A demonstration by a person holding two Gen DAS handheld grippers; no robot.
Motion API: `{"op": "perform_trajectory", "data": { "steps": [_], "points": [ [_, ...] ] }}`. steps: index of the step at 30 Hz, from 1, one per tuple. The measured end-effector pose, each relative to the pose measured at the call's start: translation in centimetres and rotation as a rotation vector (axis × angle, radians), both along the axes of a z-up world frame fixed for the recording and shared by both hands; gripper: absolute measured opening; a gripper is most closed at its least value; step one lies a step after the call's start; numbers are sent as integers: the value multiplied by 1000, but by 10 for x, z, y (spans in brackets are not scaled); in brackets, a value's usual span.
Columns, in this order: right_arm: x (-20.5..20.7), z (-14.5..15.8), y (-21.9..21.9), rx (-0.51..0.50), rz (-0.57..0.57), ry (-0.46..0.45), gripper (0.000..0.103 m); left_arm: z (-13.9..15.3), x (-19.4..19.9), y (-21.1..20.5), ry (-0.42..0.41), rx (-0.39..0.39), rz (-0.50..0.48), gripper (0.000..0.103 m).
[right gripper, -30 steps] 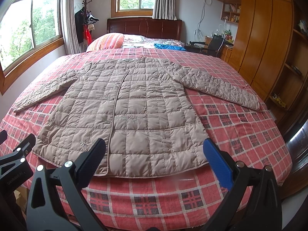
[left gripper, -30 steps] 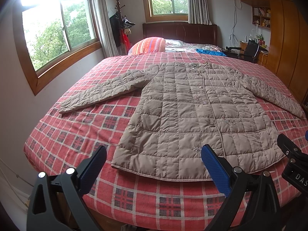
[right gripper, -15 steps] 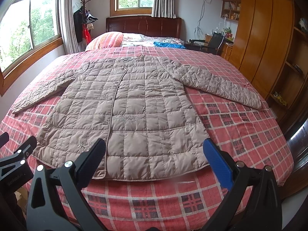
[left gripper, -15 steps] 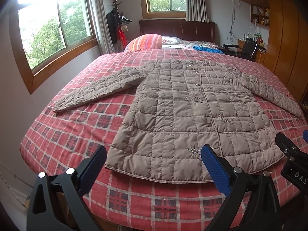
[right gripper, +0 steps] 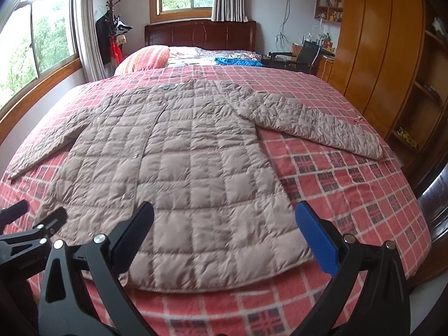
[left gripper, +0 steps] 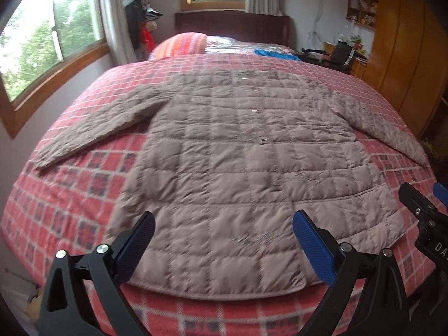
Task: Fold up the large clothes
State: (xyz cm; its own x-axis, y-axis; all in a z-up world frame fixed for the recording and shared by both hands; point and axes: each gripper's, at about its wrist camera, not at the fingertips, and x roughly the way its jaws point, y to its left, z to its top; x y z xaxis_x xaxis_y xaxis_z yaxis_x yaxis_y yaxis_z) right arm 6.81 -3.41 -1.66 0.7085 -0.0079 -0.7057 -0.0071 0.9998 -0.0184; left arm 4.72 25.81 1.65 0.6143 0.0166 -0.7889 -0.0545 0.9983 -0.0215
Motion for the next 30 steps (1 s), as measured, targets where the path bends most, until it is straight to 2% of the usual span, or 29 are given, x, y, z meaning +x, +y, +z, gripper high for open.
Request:
{"op": "perform_trajectory", "data": {
  "steps": [2,4,6,8,12,17,20,23,25,30],
  "points": [
    [14,-3,-16,-7,-6,-12,100,-1,23,-11,11,-20,-44,99],
    [28,-5,-32,22,18,-2,100,0,50,-25,12,18,-61,99],
    [50,-8,-63,94,33,26,100,2,76,-38,0,54,-71,98],
    [71,-7,-106,126,-33,24,100,3,107,-53,8,75,-89,98],
    [107,2,-185,140,-156,14,100,7,164,-83,5,60,-96,98],
    [160,-3,-300,236,-285,84,100,5,227,-132,17,50,-154,98],
    [186,-21,-355,265,-340,152,100,-5,264,-158,78,-1,-195,98],
    [209,-48,-393,276,-367,227,100,-19,292,-181,127,-26,-218,93],
    [222,-68,-413,306,-374,274,100,-31,309,-193,154,-29,-217,92],
    [237,-101,-440,387,-413,327,100,-64,337,-207,257,-78,-220,89]
  ]
}}
